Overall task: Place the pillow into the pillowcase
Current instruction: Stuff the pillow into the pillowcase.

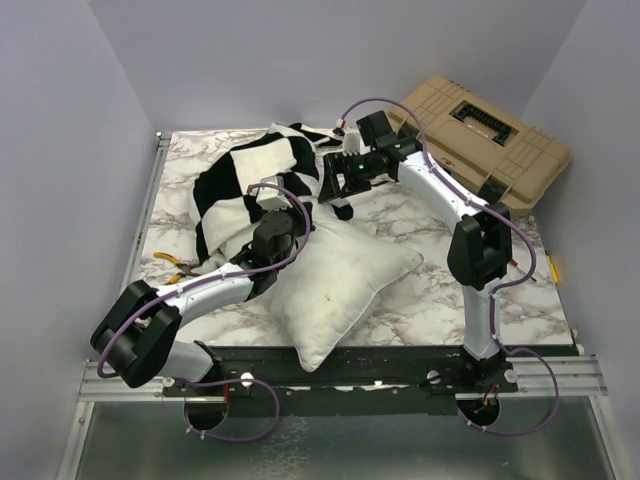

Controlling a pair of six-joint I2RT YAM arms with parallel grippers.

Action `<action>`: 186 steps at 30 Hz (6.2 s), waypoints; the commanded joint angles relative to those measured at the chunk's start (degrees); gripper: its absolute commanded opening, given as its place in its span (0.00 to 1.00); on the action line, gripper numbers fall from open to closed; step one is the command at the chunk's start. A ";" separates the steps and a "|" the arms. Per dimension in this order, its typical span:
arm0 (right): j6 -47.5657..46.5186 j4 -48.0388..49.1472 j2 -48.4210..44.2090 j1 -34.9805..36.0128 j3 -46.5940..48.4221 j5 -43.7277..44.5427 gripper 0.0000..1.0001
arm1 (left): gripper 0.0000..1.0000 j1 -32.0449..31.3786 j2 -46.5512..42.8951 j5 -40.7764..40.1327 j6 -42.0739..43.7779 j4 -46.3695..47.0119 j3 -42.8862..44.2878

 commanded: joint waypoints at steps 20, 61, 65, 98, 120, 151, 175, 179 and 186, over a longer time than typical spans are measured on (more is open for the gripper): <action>11.01 5.73 -13.37 0.56 -4.90 -8.61 0.00 | 0.00 5.36 -0.41 -9.80 1.01 -12.00 6.71; 29.19 17.08 -8.59 0.17 -17.42 -27.00 0.00 | 0.92 21.97 -2.57 18.18 -8.48 -102.60 32.54; 28.97 16.08 -8.15 0.15 -16.85 -28.54 0.00 | 0.83 22.31 -7.62 28.78 -14.33 -82.94 17.78; 17.82 0.86 -18.13 -1.40 -8.77 -5.93 0.67 | 0.00 7.17 0.57 5.93 2.03 -29.23 18.03; 7.04 5.73 0.42 6.75 -12.99 44.28 0.85 | 0.00 7.71 -6.55 8.83 -0.23 -32.35 11.82; 7.36 5.43 -17.81 11.03 -16.27 -17.53 0.00 | 0.00 6.69 4.18 10.93 2.13 -13.54 17.35; 26.95 12.33 -15.52 6.43 -17.17 -19.50 0.00 | 0.80 9.53 -10.17 12.32 22.15 -57.44 35.33; 28.05 13.05 -15.75 6.26 -18.03 -19.64 0.00 | 0.81 9.63 -9.86 14.79 29.53 -58.65 36.98; 29.42 13.08 -15.57 6.00 -18.86 -20.79 0.00 | 0.82 9.45 -10.13 7.99 38.06 -62.38 41.55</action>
